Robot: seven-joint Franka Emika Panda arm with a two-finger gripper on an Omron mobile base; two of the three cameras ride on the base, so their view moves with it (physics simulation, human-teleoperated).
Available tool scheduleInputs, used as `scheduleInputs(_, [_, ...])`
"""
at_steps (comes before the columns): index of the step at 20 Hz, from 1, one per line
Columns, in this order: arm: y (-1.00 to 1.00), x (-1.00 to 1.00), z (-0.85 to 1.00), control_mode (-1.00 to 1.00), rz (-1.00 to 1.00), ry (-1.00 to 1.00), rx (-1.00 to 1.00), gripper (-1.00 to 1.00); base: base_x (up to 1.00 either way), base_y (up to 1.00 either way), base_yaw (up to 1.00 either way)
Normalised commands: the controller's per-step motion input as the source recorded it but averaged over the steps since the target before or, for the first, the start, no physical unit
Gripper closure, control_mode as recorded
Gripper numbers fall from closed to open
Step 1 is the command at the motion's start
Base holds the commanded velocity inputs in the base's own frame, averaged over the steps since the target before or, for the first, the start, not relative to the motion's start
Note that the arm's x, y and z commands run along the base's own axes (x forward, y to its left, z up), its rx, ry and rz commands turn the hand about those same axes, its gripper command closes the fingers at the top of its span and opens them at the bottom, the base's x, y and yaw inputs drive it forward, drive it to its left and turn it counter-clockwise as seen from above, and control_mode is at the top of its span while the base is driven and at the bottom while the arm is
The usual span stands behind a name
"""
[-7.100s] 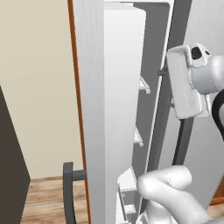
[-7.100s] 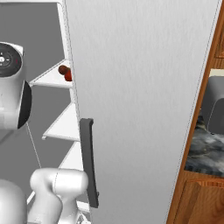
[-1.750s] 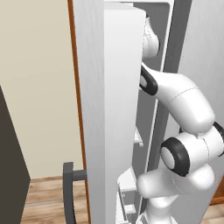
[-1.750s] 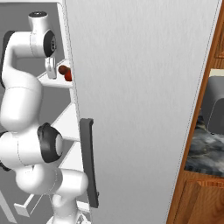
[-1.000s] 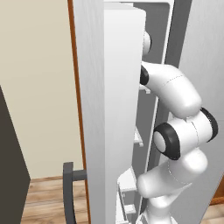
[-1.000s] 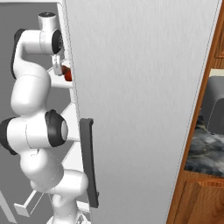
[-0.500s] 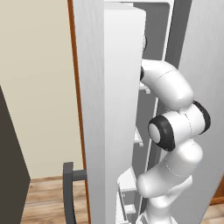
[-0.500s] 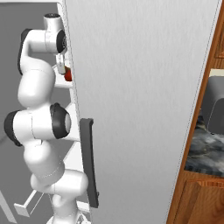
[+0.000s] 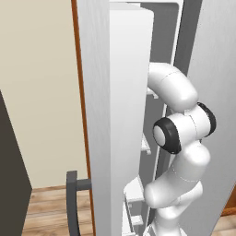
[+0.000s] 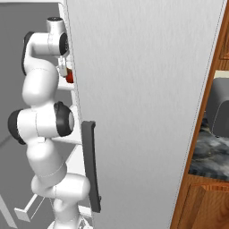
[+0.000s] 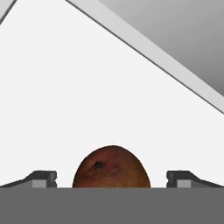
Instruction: Take the pear, bell pepper, and mushroom from the freezer and place them in the bowl on the counter.
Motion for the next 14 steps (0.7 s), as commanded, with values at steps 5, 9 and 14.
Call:
scheduleInputs(5, [0.0,0.16,-0.19,-1.0,0.0,0.01,-0.01,-1.0,0.0,0.0,0.0])
scheduleInputs(9, [0.0,0.13,-0.21,-1.0,0.0,0.0,-0.01,-1.0,0.0,0.0,0.0])
scheduleInputs(14, [0.0,0.13,-0.27,-1.0,0.0,0.0,-0.02,-1.0,0.0,0.0,0.0])
